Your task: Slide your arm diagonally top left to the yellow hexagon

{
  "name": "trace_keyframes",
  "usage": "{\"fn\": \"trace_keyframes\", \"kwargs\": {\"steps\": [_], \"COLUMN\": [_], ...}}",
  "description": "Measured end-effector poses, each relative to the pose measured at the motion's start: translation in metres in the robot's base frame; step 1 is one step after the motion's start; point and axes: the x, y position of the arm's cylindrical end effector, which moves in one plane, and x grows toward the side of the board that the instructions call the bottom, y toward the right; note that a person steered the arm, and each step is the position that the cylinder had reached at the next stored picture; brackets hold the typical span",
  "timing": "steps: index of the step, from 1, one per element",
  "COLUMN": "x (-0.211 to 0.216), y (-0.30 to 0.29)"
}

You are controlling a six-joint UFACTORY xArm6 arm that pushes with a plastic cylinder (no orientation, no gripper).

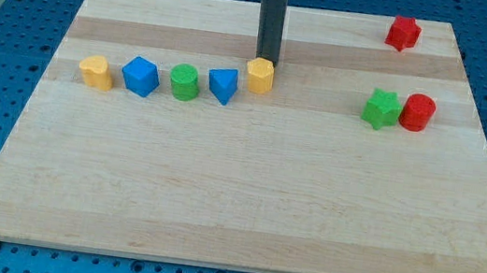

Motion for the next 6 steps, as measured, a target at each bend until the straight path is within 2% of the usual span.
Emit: {"fn": "trace_keyframes", "kwargs": {"steps": [2,4,6], "x": [0.007,-0.012,-0.013], "y": [0.018,0.022,-0.034]}}
